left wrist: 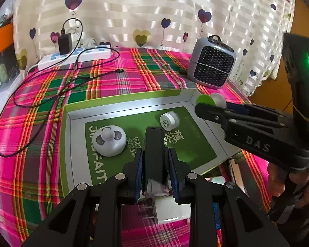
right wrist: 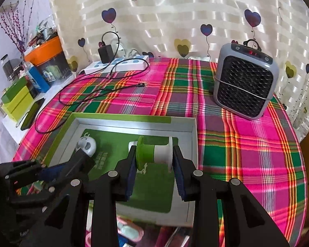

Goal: Organize rigid objects
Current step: 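Lift and carry the black device with the left tool while the right tool carries the roller to the box, then open the left tool over the box while the right tool lowers the roller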

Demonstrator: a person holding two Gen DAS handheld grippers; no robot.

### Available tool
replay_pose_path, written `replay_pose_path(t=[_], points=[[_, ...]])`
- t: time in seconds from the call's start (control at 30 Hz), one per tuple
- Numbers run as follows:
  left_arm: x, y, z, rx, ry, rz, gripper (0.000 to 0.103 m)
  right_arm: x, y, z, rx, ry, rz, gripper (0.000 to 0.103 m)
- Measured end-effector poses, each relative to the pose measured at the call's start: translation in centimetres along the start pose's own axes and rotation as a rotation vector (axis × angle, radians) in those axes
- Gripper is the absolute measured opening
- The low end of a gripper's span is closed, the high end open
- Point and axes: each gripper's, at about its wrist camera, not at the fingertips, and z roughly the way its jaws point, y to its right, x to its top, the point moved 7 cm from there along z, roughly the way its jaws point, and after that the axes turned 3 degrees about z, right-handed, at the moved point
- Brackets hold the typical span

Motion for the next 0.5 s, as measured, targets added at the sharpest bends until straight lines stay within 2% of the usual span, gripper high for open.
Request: replay_pose_path(t=[0.2, 0.5], points=[[0.3, 0.1, 0.8, 0.019, 0.005, 0.016, 0.022, 0.4, -0.1, 1.4, 0.010, -0.013, -0.006, 0.034], [0.5, 0.3, 1.9, 0.008, -0.010, 0.028, 0.022, 0.6, 0.0, 3.3, 0.011, -0.039, -0.019, 0.034]])
